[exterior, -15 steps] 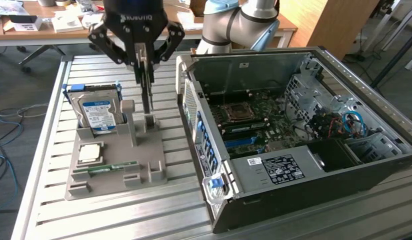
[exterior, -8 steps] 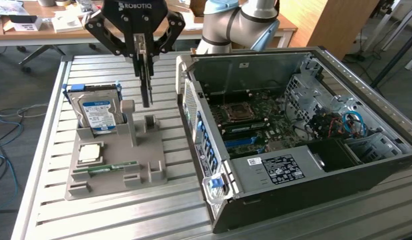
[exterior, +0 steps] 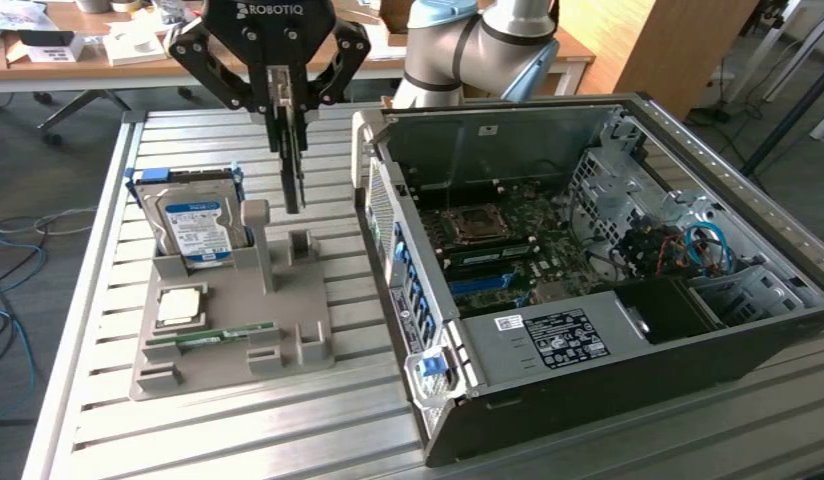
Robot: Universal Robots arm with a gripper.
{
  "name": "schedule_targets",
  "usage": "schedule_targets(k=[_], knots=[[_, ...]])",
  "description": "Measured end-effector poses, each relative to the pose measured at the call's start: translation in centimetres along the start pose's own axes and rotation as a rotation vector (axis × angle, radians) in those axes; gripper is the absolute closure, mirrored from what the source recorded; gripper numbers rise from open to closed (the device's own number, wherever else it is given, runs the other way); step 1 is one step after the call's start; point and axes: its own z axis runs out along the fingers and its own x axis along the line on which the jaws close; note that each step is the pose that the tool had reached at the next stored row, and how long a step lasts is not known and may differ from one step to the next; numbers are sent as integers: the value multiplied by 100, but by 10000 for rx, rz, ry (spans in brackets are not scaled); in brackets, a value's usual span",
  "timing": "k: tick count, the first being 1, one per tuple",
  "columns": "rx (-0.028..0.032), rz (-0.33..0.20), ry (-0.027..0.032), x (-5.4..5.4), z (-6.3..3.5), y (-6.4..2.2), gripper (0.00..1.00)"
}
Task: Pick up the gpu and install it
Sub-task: 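Pick up the gpu and move the gpu toward the slot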
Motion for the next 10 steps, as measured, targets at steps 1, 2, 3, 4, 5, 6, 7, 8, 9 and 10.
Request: schedule_targets(k=[1,2,3,4,5,6,7,8,9,10], knots=[[0,0,1,-1,0,0,74],[1,-2,2,-7,-1,0,74],[1,-3,2,-16,-1,0,74],[1,-2,1,-27,0,1,74],[0,0,1,-42,1,2,74],[0,-2,1,-61,1,3,74],[0,-1,1,-79,2,4,74],[-1,0,1,-97,2,5,74],[-1,0,0,-116,3,6,74],[0,0,0,-134,4,7,74]])
